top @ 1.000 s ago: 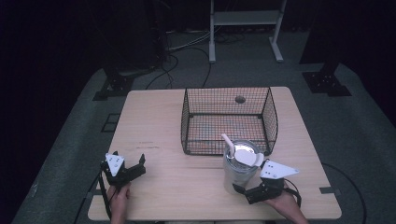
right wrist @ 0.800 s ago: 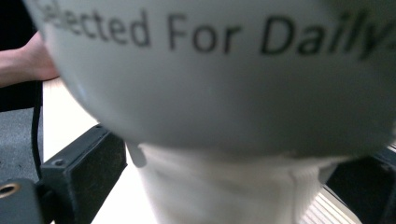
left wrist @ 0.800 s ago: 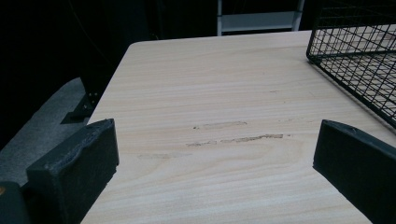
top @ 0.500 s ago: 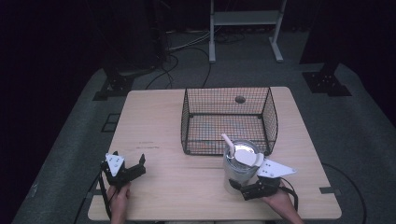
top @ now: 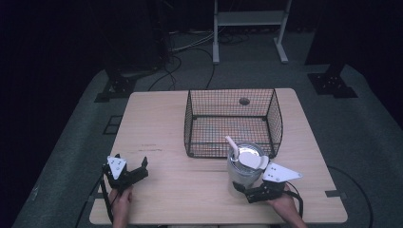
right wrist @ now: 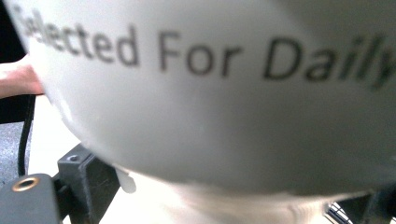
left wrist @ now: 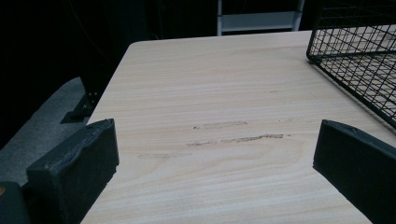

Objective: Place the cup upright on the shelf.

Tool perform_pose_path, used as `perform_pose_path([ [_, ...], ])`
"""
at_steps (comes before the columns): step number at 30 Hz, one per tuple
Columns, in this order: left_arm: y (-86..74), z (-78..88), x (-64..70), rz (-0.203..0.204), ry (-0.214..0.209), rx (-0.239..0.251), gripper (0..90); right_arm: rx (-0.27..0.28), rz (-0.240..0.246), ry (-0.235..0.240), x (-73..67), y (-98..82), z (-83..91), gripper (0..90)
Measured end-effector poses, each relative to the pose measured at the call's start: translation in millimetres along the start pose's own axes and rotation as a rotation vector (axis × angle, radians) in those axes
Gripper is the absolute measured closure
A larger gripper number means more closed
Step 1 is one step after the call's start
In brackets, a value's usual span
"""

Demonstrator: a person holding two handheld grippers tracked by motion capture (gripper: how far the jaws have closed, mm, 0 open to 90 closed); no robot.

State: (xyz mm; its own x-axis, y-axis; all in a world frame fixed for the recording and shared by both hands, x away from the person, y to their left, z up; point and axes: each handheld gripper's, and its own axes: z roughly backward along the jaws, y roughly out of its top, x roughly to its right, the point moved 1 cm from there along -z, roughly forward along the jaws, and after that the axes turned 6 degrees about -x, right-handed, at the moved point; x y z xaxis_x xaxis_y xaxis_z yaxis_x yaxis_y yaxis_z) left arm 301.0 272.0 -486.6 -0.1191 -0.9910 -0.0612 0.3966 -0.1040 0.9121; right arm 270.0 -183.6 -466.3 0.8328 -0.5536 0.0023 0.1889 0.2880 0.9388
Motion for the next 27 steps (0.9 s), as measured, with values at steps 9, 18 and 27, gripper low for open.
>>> perform_pose_path([
  [9,0.0,0.0,-0.2,0.002,-0.002,0.000,0.0,0.004,-0.011,0.020,4.1,0.3,1.1,8.5],
  [18,0.1,-0.2,-0.2,0.005,-0.002,-0.002,0.0,0.026,-0.034,0.026,7.7,4.0,4.5,8.6],
  [27,0.1,-0.1,-0.1,0.004,-0.002,-0.002,0.0,0.047,-0.038,0.053,11.0,20.5,9.5,8.5],
])
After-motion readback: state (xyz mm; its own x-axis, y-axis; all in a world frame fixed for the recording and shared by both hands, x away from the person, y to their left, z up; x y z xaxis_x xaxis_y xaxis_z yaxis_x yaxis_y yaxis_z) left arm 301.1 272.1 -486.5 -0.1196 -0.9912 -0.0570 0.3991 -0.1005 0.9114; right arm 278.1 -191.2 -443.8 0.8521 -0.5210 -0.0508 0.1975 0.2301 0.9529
